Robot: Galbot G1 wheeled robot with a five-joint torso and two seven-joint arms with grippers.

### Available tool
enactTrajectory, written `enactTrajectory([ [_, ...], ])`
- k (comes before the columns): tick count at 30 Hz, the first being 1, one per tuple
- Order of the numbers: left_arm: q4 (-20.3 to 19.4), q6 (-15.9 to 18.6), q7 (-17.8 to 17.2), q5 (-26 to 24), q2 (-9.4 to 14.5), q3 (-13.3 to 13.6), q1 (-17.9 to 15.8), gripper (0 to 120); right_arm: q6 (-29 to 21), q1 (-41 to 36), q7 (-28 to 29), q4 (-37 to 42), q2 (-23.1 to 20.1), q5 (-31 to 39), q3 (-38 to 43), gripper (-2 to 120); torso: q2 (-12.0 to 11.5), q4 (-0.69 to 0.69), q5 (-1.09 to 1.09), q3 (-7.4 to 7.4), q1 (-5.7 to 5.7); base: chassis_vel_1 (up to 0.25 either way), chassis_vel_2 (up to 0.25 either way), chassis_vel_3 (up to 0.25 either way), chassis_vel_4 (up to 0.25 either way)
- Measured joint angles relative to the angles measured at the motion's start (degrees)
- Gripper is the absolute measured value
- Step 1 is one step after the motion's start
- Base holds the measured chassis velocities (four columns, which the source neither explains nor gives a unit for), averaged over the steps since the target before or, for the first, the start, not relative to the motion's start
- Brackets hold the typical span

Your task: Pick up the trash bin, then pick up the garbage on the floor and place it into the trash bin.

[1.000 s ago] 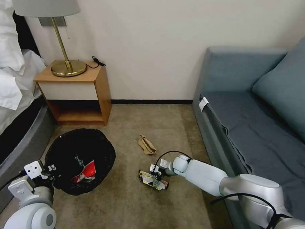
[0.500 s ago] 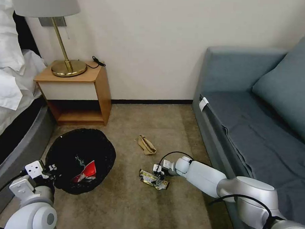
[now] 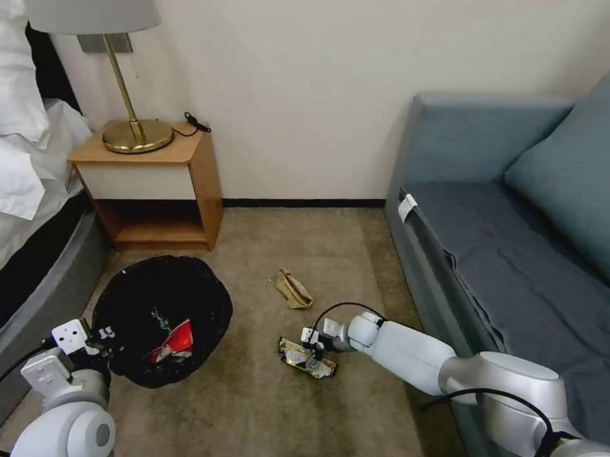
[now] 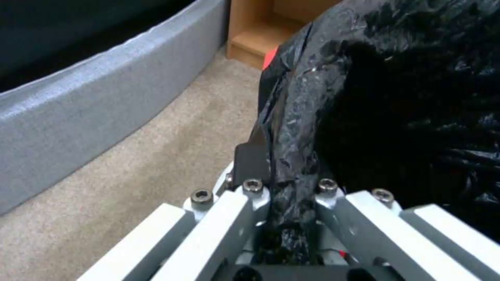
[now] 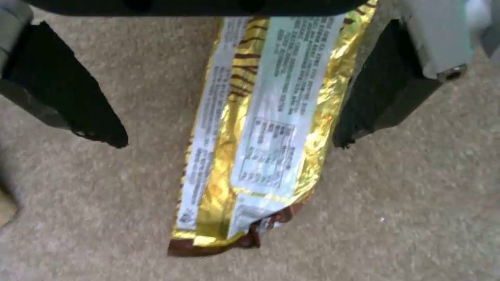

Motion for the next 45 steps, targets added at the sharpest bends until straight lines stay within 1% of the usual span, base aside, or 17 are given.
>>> enactTrajectory([
  [15,0.0,0.1,-0.1,0.3,-0.1,0.3,-0.3,3,0.8,-1.0,0.4,-2.2,0.0,-1.1,0.8,100,0.0,0.00,0.00,0.00,0.00,0.000,0.000,0.000,0.000],
  [17,0.0,0.1,-0.1,0.4,-0.1,0.3,-0.3,3,1.2,-1.3,0.4,-2.8,0.2,-1.3,1.2,93,0.0,0.00,0.00,0.00,0.00,0.000,0.000,0.000,0.000],
  [18,0.0,0.1,-0.1,0.4,-0.1,0.3,-0.3,3,1.2,-1.3,0.4,-2.8,0.2,-1.3,1.2,93,0.0,0.00,0.00,0.00,0.00,0.000,0.000,0.000,0.000],
  [19,0.0,0.1,-0.1,0.4,-0.1,0.3,-0.3,3,1.3,-1.5,0.3,-3.1,0.3,-1.5,1.4,87,0.0,0.00,0.00,0.00,0.00,0.000,0.000,0.000,0.000],
  [20,0.0,0.1,-0.1,0.4,-0.2,0.3,-0.2,3,1.4,-1.5,0.3,-3.2,0.3,-1.5,1.4,85,0.0,0.00,0.00,0.00,0.00,0.000,0.000,0.000,0.000],
  [21,0.0,0.1,-0.1,0.4,-0.2,0.3,-0.2,3,1.7,-1.6,0.2,-3.4,0.3,-1.6,1.5,79,0.0,0.00,0.00,0.00,0.00,0.000,0.000,0.000,0.000],
  [22,0.0,0.1,-0.1,0.4,-0.2,0.3,-0.1,3,1.8,-1.7,0.2,-3.5,0.4,-1.6,1.5,75,0.0,-0.01,0.00,0.00,0.00,0.000,0.000,0.000,0.000],
  [23,0.0,0.1,-0.1,0.4,-0.2,0.3,-0.1,3,1.8,-1.7,0.2,-3.5,0.4,-1.6,1.5,75,0.0,-0.01,0.00,0.00,0.00,0.000,0.000,0.000,0.000],
  [26,0.0,0.1,-0.1,0.4,-0.2,0.2,-0.1,3,2.2,-1.9,0.1,-3.5,0.4,-1.7,1.5,62,0.0,-0.02,-0.03,0.00,0.00,0.000,0.000,0.000,0.000],
  [31,-0.1,0.1,0.0,0.5,-0.2,0.2,-0.1,3,2.3,-2.0,0.1,-3.5,0.4,-1.7,1.6,56,0.0,-0.01,-0.01,0.00,0.00,0.000,0.000,0.000,0.000],
  [33,-0.1,0.1,0.0,0.5,-0.2,0.1,0.0,3,2.4,-2.0,0.0,-3.6,0.4,-1.7,1.6,47,0.0,0.02,0.03,0.00,0.00,0.000,0.000,0.000,0.000],
  [35,-0.1,0.0,0.0,0.5,-0.2,0.1,0.0,3,2.6,-2.0,-0.1,-3.5,0.4,-1.7,1.6,39,0.0,0.02,0.01,0.00,0.00,0.000,0.000,0.000,0.000],
  [36,-0.1,0.0,0.0,0.5,-0.2,0.1,0.0,3,2.6,-2.0,-0.1,-3.5,0.4,-1.7,1.6,39,0.0,0.02,0.01,0.00,0.00,0.000,0.000,0.000,0.000],
  [40,0.0,-0.1,0.0,0.6,-0.2,0.1,0.0,3,2.8,-2.0,-0.8,-3.5,0.1,-1.7,1.8,19,0.0,0.00,0.00,0.00,0.00,0.000,0.000,0.000,0.000],
  [41,0.0,-0.1,0.0,0.6,-0.2,0.1,0.0,3,2.8,-2.0,-0.8,-3.5,0.1,-1.7,1.8,19,0.0,0.00,0.00,0.00,0.00,0.000,0.000,0.000,0.000],
  [44,0.1,-0.1,0.0,0.6,-0.2,0.2,-0.1,3,3.1,-1.9,-1.1,-3.2,-0.1,-1.5,1.8,5,0.0,0.00,0.00,0.00,0.00,0.000,0.000,0.000,0.000],
  [45,0.1,-0.1,0.0,0.6,-0.2,0.2,-0.1,3,3.1,-1.9,-1.1,-3.2,-0.1,-1.5,1.8,5,0.0,0.00,0.00,0.00,0.00,0.000,0.000,0.000,0.000],
])
